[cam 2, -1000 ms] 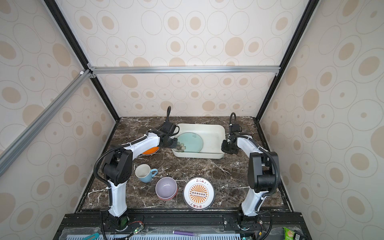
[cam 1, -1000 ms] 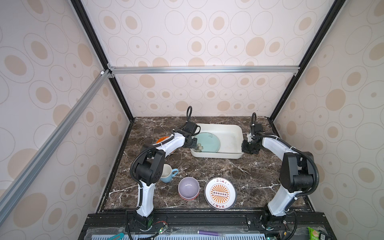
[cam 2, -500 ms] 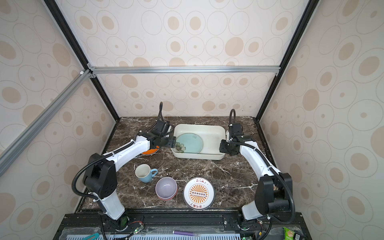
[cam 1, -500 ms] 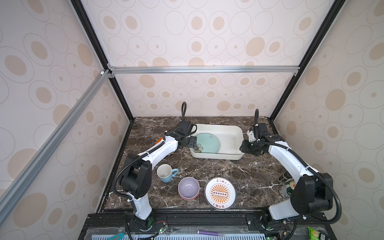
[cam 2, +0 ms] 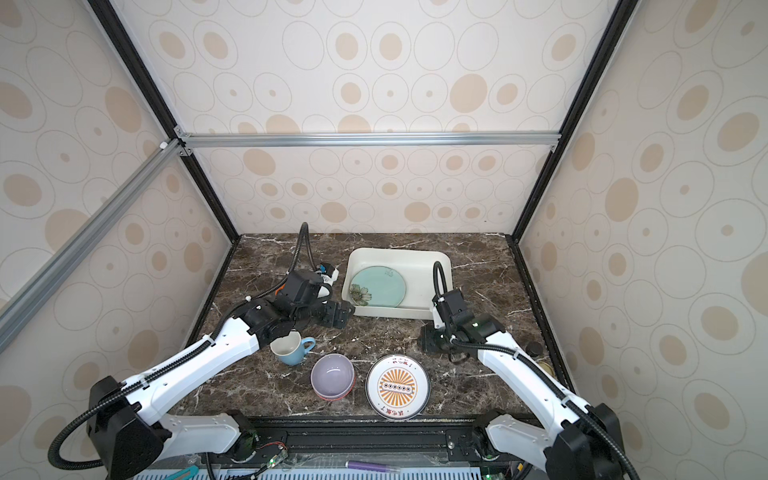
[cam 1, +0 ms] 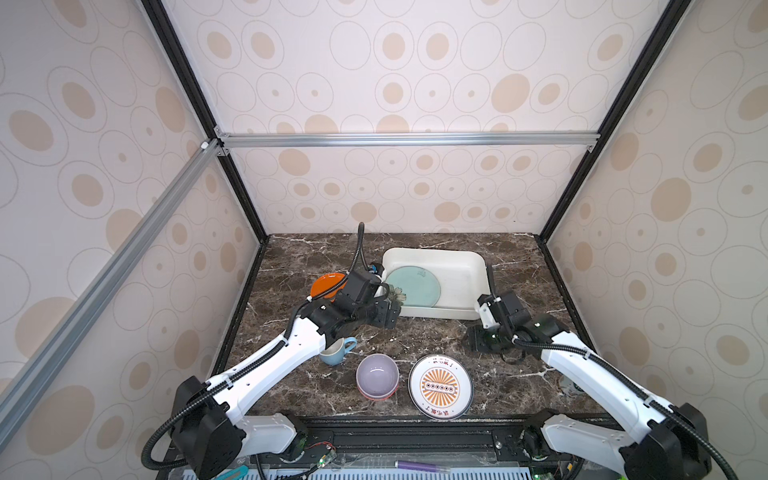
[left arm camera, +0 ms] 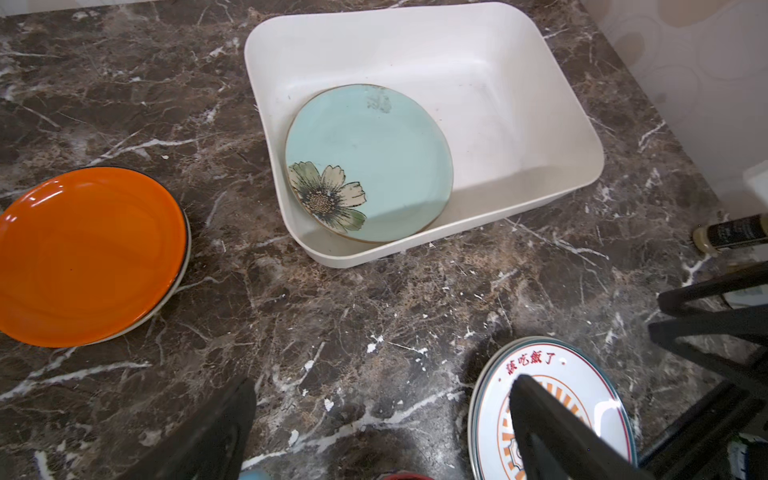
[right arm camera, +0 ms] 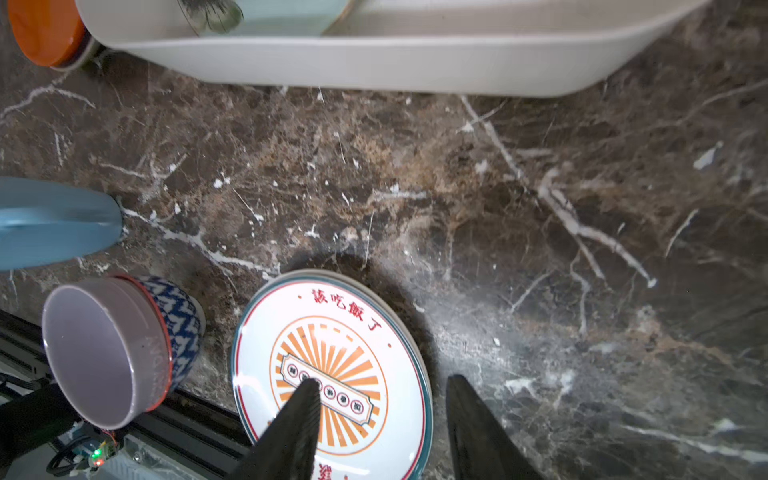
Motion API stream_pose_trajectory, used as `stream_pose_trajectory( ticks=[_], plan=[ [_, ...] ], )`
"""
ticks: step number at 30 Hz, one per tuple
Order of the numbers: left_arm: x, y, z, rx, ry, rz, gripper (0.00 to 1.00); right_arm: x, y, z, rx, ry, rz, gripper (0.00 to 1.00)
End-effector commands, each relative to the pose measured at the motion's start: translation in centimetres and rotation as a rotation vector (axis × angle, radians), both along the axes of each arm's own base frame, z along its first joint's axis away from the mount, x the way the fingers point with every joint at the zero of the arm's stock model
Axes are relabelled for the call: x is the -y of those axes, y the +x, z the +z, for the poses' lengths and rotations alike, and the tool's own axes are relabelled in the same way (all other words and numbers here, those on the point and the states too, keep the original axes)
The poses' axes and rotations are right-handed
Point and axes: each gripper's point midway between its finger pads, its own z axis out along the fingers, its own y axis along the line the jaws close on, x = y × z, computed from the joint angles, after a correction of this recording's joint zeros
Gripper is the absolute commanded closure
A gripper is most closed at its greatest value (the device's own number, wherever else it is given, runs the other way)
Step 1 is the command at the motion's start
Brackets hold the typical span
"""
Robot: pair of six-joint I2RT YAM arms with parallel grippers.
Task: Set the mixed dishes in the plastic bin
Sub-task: 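Move the right gripper down to the white sunburst plate's edge nearest the robot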
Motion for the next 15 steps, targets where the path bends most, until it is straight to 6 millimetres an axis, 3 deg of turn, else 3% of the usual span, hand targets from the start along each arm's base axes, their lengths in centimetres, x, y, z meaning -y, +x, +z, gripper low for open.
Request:
stream_pose_trajectory(
  ticks=[1,8,15],
  plan=[
    [0.1,-0.7,0.2,-0.011,-0.015,0.01,0.03,0.2,-2.7,-0.4,-0.022,-0.018,-0.024,0.48],
    [1.9,-0.3,0.2,-0.007,-0.047,-0.05,0.01,-0.2,-8.4,-1.7,-0.041,-0.095,0.041,0.48],
    [2.6,1.1,0.3,0.01,-0.001,-0.06,0.01,-1.7,-11.4,-4.9,-0.067,-0.154,0.082,0.49]
  ],
)
